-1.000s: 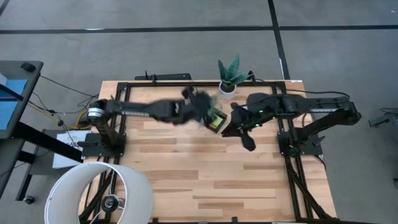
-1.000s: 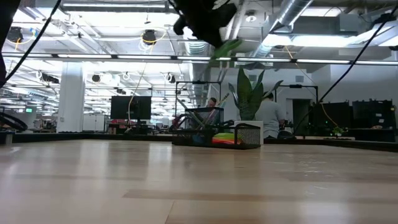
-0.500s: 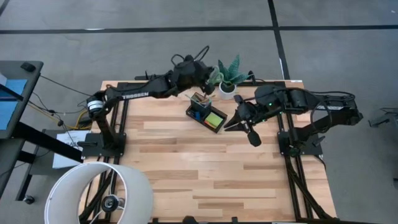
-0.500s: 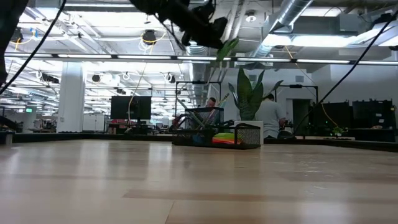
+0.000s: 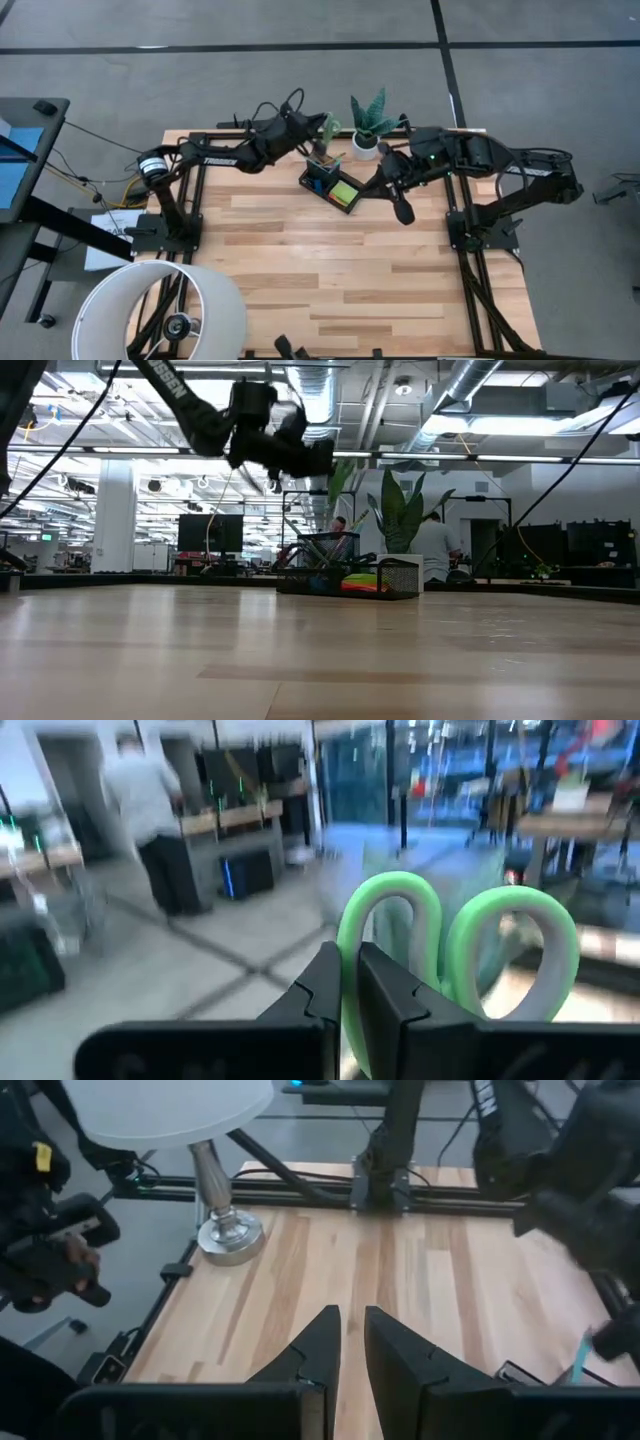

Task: Pick and place office supplies into organizer
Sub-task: Put the green scissors into the black desk organizer

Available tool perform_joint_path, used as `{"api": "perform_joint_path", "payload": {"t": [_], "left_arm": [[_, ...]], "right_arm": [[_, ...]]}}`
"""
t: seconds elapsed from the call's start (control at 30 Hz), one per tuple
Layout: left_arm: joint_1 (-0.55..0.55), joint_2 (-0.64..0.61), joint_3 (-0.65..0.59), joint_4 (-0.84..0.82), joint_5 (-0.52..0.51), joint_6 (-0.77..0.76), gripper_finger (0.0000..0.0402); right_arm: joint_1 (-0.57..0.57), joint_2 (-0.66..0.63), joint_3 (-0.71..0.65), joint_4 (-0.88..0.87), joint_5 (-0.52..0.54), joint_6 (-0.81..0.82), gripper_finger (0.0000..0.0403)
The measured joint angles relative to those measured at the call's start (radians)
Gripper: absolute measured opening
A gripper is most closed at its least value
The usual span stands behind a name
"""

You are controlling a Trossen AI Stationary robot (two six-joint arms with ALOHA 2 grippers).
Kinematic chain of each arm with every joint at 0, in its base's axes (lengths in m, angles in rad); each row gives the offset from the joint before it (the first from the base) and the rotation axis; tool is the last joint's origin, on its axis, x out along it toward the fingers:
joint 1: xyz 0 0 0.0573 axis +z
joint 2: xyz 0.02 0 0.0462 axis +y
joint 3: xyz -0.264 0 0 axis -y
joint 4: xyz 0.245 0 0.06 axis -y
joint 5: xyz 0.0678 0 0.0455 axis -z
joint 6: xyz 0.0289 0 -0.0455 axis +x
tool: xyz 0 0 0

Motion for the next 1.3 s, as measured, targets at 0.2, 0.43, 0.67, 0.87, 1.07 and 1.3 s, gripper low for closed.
{"api": "perform_joint_path", "payload": {"t": [0.2, 0.43, 0.67, 0.87, 1.07, 1.3], "left_arm": [[-0.001, 0.009, -0.071, 0.000, -0.012, -0.024, 0.0002], [0.000, 0.006, -0.154, 0.079, -0.037, -0.036, 0.0002], [0.001, 0.014, -0.193, 0.284, 0.015, 0.073, 0.0002], [0.000, 0.021, -0.191, 0.226, 0.040, 0.078, 0.0002], [-0.031, 0.164, -0.194, 0.348, 0.035, 0.028, 0.0002], [-0.074, 0.291, -0.188, 0.567, 0.011, 0.104, 0.0016]], "right_arm": [[-0.031, 0.001, 0.000, 0.001, 0.000, 0.008, 0.0044], [-0.027, 0.001, 0.000, 0.009, -0.004, 0.008, 0.0043], [0.005, 0.001, 0.000, 0.033, -0.028, 0.008, 0.0043], [0.026, 0.001, 0.000, 0.031, -0.057, 0.009, 0.0043], [0.025, 0.001, 0.000, 0.031, -0.058, 0.009, 0.0043], [0.025, 0.002, 0.000, 0.030, -0.061, 0.009, 0.0043]]}}
